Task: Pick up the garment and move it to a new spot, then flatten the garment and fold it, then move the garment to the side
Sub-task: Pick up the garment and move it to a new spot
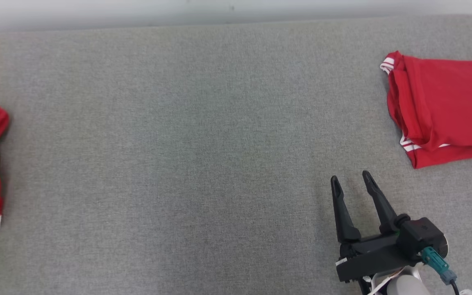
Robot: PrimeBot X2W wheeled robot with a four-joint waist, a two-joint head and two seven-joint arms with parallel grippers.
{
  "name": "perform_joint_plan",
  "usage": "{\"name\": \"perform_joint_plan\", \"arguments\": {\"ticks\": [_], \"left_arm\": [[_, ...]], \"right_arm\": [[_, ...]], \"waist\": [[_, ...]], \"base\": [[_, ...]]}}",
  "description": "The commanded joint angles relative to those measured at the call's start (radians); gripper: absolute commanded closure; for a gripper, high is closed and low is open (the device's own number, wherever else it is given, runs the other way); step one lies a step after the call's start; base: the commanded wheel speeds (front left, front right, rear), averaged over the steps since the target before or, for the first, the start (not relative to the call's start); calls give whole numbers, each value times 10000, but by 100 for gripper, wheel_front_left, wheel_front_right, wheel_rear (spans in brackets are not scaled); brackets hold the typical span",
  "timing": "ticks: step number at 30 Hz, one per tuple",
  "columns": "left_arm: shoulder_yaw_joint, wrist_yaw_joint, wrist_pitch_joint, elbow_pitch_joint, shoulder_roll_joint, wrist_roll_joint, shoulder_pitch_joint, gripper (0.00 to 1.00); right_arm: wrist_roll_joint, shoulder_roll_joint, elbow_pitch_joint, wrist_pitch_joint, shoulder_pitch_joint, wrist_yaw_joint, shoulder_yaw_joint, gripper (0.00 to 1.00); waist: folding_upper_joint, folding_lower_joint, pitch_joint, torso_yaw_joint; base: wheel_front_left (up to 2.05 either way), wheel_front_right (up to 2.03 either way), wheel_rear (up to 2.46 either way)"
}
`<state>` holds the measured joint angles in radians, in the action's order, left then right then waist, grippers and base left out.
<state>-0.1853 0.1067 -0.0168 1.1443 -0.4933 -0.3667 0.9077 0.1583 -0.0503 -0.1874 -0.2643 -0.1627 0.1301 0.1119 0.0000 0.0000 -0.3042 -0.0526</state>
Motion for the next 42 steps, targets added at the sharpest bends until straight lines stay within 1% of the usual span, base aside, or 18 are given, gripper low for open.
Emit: {"name": "perform_joint_plan", "arguments": {"ticks": [1,3,4,9,13,17,21,25,31,38,42], "left_arm": [[114,66,406,-244,32,38,141,100],[231,158,831,-554,97,24,215,100],[231,158,831,-554,97,24,215,100],[707,225,1884,-1482,387,120,153,100],[1160,254,2283,-2339,771,201,-158,100],[1487,230,2488,-3489,1158,249,-592,100],[1754,209,2456,-4675,1648,207,-1210,100],[2116,107,2156,-5781,2128,251,-1769,100],[2731,-6,1620,-7108,2689,373,-2404,100],[3369,-41,1224,-7668,3106,432,-2996,100],[4015,60,1187,-7767,3541,441,-3053,100]], "right_arm": [[-12,-4,-35,-7,88,5,-5,0],[13,-1,-64,-5,166,5,9,0],[13,-1,-64,-5,166,5,9,0],[61,-2,-69,-5,250,5,12,0],[90,-2,-83,-5,373,5,58,0],[154,-2,-124,-7,505,5,93,0],[216,0,-188,-5,669,5,135,0],[269,1,-257,-5,833,5,184,0],[348,0,-290,-7,801,5,250,0],[454,-2,-337,-6,898,6,237,0],[478,0,-364,-6,1015,6,185,0]], "waist": [[0,0,185,109],[0,0,286,138],[0,0,286,138],[0,0,511,140],[0,0,650,46],[0,0,841,-115],[0,0,1039,-317],[0,0,1204,-554],[0,0,1333,-1069],[0,0,1391,-1702],[0,0,1418,-1935]], "base": [[0,0,0],[0,0,0],[0,0,0],[0,0,0],[0,0,0],[0,0,0],[0,0,0],[0,0,0],[0,0,0],[0,0,0],[0,0,0]]}}
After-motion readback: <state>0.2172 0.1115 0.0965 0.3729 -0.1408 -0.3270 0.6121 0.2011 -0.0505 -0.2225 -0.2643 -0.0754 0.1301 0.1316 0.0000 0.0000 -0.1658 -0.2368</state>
